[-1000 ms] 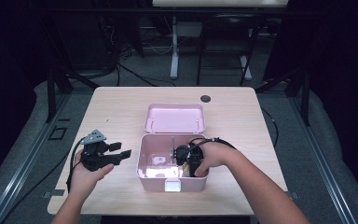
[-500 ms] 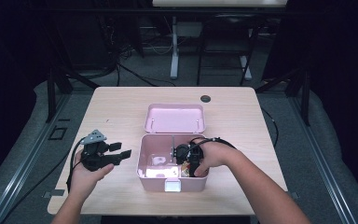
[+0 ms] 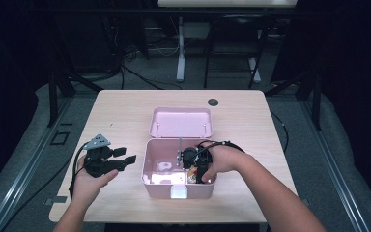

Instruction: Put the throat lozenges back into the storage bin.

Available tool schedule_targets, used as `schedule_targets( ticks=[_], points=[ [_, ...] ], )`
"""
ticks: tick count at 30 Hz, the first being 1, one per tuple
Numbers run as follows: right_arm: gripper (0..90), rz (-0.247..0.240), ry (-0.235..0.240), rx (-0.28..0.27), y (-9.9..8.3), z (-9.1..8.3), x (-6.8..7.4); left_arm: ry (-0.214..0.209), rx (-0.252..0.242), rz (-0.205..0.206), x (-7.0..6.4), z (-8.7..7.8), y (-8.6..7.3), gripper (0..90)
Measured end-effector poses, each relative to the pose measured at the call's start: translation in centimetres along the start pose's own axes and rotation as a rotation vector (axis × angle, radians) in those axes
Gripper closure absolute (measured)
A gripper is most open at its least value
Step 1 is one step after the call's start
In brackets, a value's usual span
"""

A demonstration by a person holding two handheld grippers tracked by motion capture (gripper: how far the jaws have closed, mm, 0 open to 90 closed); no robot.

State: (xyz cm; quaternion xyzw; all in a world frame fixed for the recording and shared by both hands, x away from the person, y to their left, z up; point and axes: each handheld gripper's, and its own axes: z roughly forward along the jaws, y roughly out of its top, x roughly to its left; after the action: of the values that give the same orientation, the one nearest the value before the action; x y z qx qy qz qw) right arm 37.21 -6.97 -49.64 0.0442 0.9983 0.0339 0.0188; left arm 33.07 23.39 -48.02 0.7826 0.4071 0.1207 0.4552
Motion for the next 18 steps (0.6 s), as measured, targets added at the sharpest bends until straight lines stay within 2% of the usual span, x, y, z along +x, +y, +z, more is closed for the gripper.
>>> schedule_targets(
  ticks=[11,13,15,18],
  points=[
    [23.9,-0.009,-0.02,-0.004,0.2,-1.6,0.0,-0.002,-0.001,-0.002,0.1,0.0,0.0,42.5],
    [25.1,0.0,-0.009,-0.015,0.1,-2.0,0.0,-0.003,0.003,-0.001,0.1,0.0,0.0,42.5],
    [29.3,-0.006,-0.016,-0.007,0.1,-2.3,0.1,-0.004,0.002,-0.001,0.1,0.0,0.0,42.5],
    [30.2,-0.002,-0.019,-0.012,0.0,-2.9,0.1,-0.007,0.003,-0.003,0.0,0.0,0.0,42.5]
  ],
)
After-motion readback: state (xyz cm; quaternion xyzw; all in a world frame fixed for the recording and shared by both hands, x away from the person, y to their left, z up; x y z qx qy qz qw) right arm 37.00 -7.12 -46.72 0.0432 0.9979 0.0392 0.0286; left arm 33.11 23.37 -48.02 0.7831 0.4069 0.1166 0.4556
